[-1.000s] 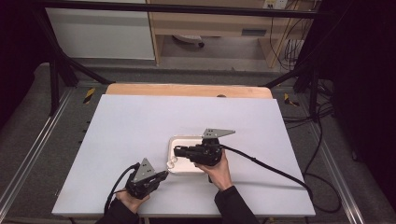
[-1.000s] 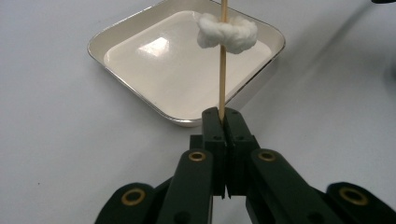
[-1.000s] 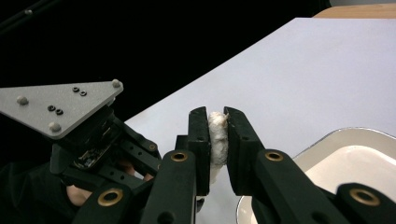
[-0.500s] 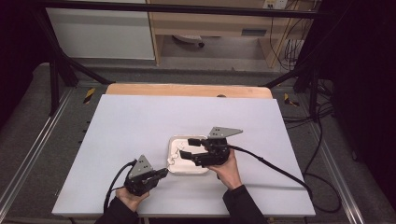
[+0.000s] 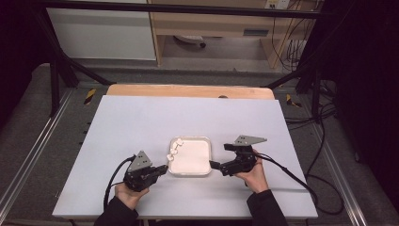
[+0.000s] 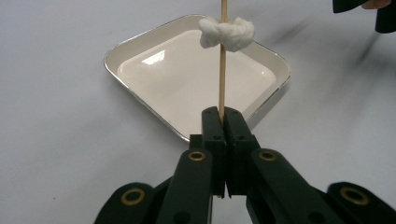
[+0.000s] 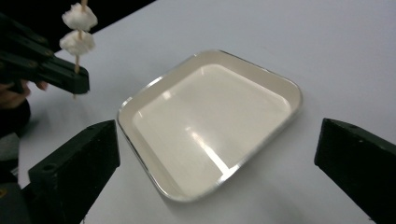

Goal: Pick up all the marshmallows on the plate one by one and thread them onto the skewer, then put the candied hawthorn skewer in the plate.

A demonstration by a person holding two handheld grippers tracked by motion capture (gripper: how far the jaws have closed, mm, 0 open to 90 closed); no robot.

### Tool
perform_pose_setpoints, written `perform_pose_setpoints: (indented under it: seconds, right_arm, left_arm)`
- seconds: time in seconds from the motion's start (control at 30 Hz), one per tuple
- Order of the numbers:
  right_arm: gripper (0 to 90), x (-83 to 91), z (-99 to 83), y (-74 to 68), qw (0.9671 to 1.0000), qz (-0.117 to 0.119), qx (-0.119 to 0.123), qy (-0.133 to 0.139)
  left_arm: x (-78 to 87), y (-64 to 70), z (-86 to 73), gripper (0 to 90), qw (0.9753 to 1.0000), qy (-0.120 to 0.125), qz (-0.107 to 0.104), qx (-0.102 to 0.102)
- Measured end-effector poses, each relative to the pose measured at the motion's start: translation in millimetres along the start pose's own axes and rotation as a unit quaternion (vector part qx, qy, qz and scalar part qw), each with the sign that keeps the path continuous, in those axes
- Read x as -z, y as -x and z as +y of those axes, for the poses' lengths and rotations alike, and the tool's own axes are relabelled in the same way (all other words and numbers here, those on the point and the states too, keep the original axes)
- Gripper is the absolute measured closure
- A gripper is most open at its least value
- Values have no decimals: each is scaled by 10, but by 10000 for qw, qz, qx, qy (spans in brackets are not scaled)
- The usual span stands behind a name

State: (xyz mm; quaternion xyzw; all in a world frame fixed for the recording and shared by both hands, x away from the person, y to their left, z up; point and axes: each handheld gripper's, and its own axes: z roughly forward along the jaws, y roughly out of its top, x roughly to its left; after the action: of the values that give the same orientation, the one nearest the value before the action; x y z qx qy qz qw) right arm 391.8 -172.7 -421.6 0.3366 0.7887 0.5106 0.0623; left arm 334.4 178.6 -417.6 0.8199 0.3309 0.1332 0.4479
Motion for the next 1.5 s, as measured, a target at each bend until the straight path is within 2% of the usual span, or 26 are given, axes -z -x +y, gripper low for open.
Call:
perform_pose_setpoints:
  seconds: [0.1,0.17,0.3,0.47,0.63,0.73,0.9,1.0,1.07,1.2,1.37,1.5]
  right_arm:
    - [6,73,-77,51,9997,-209,-34,-84]
    - [6,124,-116,87,9996,-262,-98,-105]
    - [5,210,-187,134,9990,-423,-22,-157]
    - [4,308,-308,205,9983,-521,-147,-203]
    - [3,400,-384,262,9971,-676,-131,-311]
    - [3,450,-413,276,9973,-685,-108,-228]
    - [3,511,-461,271,9961,-828,20,-311]
    - [3,531,-470,266,9957,-829,119,-394]
    - [3,538,-471,262,9958,-813,114,-392]
    - [3,546,-472,262,9961,-790,127,-383]
    - [3,558,-468,271,9962,-784,138,-351]
    - [3,570,-484,285,9962,-807,72,-317]
  left_arm:
    - [-3,-41,44,888,10000,-85,1,13]
    - [-10,-64,76,887,9999,-124,1,37]
    - [-48,-95,152,886,9997,-256,26,45]
    - [-121,-101,263,885,9993,-377,60,32]
    - [-241,-107,349,884,9985,-531,72,100]
    - [-330,-109,373,884,9975,-683,86,128]
    - [-483,-107,400,883,9948,-984,107,233]
    - [-551,-83,419,883,9936,-1092,128,275]
    - [-608,-70,430,883,9918,-1236,111,290]
    - [-720,-50,431,883,9881,-1496,212,296]
    - [-812,-13,424,883,9830,-1782,383,202]
    - [-846,-8,420,881,9816,-1856,418,150]
